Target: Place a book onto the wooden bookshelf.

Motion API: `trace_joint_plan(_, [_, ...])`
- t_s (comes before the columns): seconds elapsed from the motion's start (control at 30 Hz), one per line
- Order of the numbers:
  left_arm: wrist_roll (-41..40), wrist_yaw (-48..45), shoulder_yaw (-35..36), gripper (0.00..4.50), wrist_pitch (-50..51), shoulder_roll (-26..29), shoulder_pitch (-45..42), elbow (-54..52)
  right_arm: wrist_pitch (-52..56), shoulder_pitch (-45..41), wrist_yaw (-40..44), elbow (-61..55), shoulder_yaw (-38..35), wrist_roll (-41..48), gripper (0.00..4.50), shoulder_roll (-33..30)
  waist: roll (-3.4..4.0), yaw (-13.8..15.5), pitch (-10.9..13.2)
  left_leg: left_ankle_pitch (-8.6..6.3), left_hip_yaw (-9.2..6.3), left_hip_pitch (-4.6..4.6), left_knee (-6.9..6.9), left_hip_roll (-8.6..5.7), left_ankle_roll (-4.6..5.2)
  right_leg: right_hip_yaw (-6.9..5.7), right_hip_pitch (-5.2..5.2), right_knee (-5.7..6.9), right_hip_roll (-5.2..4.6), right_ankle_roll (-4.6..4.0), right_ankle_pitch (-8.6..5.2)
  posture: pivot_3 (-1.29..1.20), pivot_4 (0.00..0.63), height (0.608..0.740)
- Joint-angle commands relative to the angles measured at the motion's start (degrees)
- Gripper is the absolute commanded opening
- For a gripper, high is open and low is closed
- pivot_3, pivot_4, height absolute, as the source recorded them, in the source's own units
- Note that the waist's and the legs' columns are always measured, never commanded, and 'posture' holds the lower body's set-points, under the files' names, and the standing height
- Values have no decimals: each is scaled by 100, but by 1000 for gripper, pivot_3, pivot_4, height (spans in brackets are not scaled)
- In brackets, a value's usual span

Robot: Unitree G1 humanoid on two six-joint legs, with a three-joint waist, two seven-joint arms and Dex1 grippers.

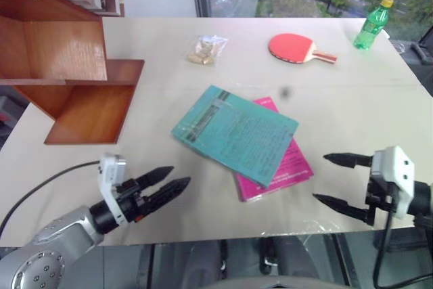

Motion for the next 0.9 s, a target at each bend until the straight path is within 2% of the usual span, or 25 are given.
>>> trace_joint_plan(0.03, [-1417,1138,-277,4500,555,-235,-247,158,37,-146,-151,-541,-274,482,4189,-99,-2,1,0,-1,-1,6,0,0,1,0,6,0,0,0,0,0,150,740])
trace_joint_plan(0.13, [-2725,2464,-770,4500,612,-616,-616,631,47,-368,-420,-722,10,446,4189,-120,-4,12,-1,-4,-5,15,1,0,7,-2,16,3,-4,-1,0,0,150,740])
trace_joint_plan(0.27, [-3416,3448,-1197,4500,344,-1115,-1030,906,97,-539,-646,-806,231,359,4189,-157,-12,32,1,0,-6,36,2,-6,0,-3,43,-1,-9,-3,1,0,150,740])
trace_joint_plan(0.43, [-3614,4309,-1583,4500,-138,-1994,-1695,1586,215,-630,-870,-957,271,430,4189,-238,-10,61,0,0,-6,61,2,-11,0,-4,76,-9,-6,-19,10,0,150,740])
trace_joint_plan(0.57, [-3399,4512,-1639,4500,-419,-2560,-2141,1970,279,-567,-982,-1028,184,460,4189,-280,-12,103,-3,0,-7,70,1,-13,0,-8,86,-10,2,-19,9,0,150,740])
trace_joint_plan(0.7, [-3465,4555,-1572,2749,-443,-2763,-2178,2087,316,-482,-1063,-1093,55,489,4255,-304,-10,132,-5,0,-6,69,1,-14,2,-7,87,-10,13,-20,9,0,150,740])
trace_joint_plan(0.9, [-3909,4490,-1425,27,-303,-2670,-2130,2009,277,-535,-1127,-1011,102,430,4255,-294,-10,135,-6,-7,-8,69,1,-13,14,-8,87,-11,6,-6,1,0,150,740])
